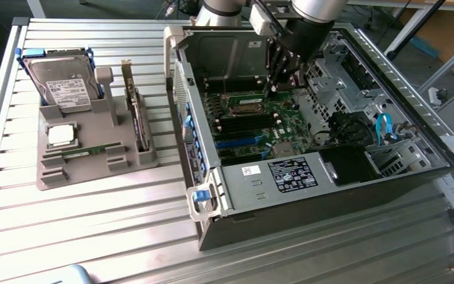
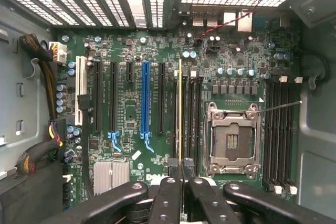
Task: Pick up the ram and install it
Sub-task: 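Insert the ram into the slot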
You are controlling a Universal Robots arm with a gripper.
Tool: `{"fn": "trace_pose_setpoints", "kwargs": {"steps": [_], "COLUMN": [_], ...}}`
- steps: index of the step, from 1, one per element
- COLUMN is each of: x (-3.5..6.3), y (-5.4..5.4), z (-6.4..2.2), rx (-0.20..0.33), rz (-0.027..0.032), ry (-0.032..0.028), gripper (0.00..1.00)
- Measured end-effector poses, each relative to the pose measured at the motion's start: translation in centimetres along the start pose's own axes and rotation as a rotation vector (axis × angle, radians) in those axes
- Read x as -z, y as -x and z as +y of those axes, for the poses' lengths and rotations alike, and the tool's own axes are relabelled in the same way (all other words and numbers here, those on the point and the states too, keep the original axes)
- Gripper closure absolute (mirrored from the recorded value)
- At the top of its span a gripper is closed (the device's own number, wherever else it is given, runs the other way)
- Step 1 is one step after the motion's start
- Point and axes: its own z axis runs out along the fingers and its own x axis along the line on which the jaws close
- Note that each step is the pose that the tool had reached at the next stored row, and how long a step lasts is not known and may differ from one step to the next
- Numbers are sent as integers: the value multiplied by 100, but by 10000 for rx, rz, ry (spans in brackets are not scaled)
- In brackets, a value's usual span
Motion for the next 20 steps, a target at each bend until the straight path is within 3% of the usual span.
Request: {"fn": "trace_pose_setpoints", "kwargs": {"steps": [20], "x": [-12], "y": [-1], "z": [-48], "rx": [-184], "rz": [-10], "ry": [-8], "gripper": [88]}}
